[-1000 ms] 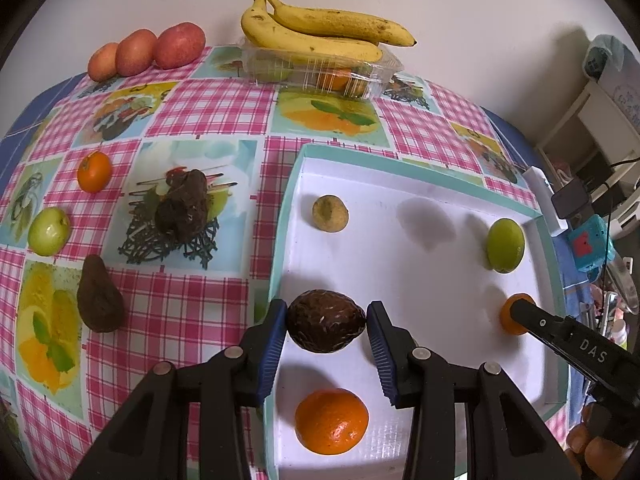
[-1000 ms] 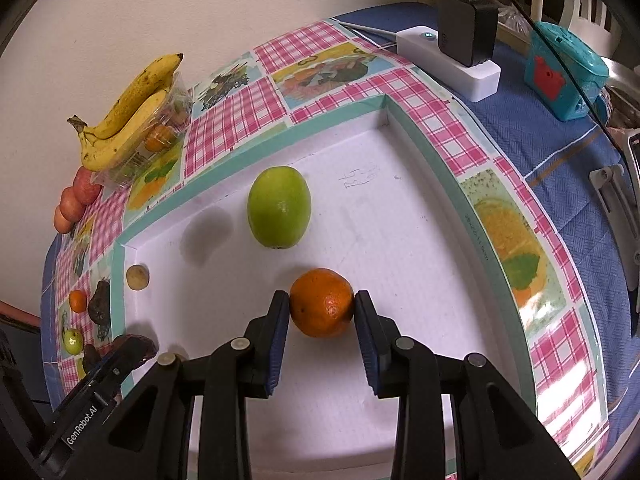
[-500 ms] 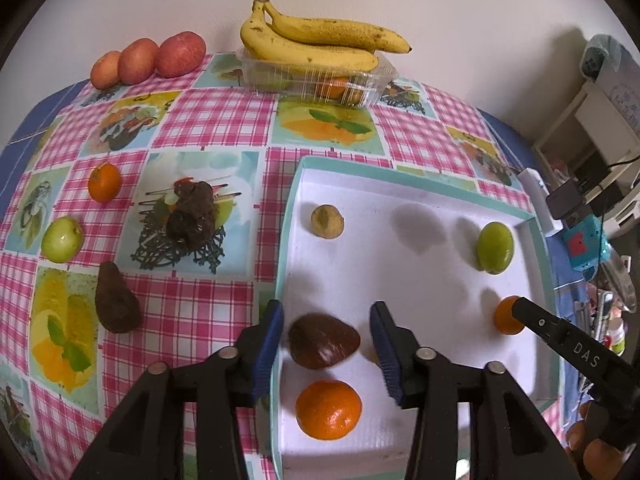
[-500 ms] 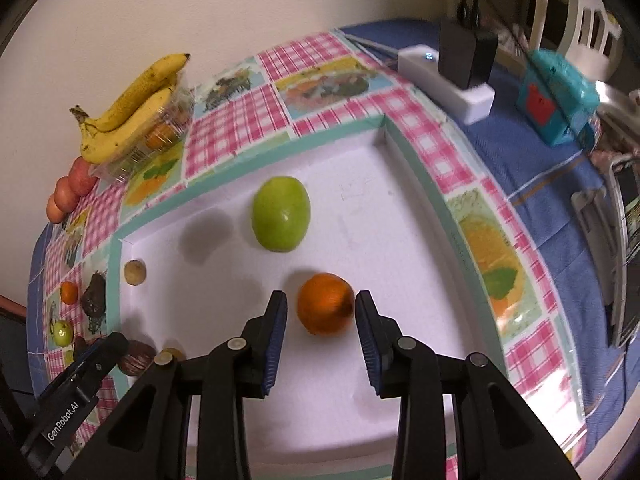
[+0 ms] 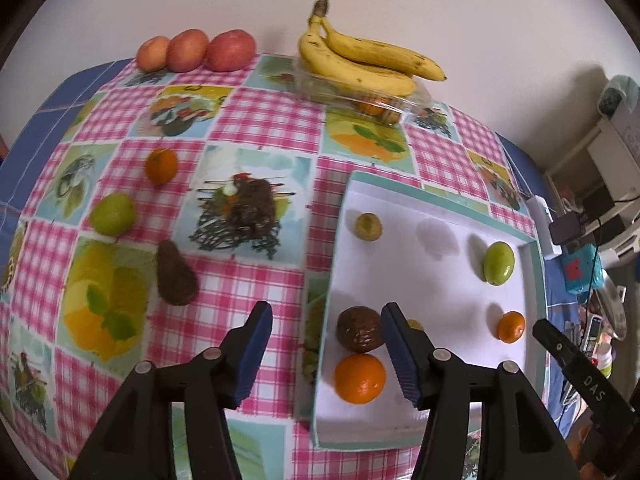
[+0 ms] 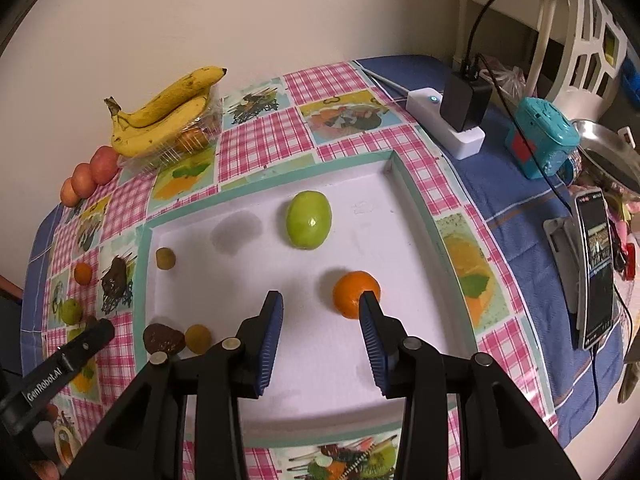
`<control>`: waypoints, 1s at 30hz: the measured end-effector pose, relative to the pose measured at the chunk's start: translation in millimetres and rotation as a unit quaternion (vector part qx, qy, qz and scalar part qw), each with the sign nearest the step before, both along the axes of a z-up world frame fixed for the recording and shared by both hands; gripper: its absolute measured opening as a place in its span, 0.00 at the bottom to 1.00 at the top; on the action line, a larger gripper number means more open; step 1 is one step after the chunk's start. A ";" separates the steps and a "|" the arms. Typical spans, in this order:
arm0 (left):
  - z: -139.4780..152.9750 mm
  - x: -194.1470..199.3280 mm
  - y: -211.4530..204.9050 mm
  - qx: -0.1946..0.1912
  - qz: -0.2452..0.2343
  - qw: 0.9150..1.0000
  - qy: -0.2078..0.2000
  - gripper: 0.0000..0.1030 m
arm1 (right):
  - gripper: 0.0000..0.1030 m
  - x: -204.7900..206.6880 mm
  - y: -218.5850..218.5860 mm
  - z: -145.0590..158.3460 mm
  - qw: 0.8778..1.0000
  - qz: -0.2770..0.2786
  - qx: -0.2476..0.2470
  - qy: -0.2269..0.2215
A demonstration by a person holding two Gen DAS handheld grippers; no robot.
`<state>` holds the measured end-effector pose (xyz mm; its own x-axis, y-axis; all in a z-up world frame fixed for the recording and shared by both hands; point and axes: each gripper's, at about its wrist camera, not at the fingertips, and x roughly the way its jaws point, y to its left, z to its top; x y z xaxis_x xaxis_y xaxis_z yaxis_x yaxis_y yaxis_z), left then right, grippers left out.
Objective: Organize fruits
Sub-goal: 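Withdraw both open tools from the tray back toward the fruit pile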
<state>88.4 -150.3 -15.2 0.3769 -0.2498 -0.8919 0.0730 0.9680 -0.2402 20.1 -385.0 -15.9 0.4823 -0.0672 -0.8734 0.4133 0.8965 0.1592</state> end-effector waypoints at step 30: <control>-19.0 7.4 29.3 0.074 0.038 0.996 0.021 1.00 | 0.73 9.3 29.1 -33.6 0.998 0.031 -0.018 0.055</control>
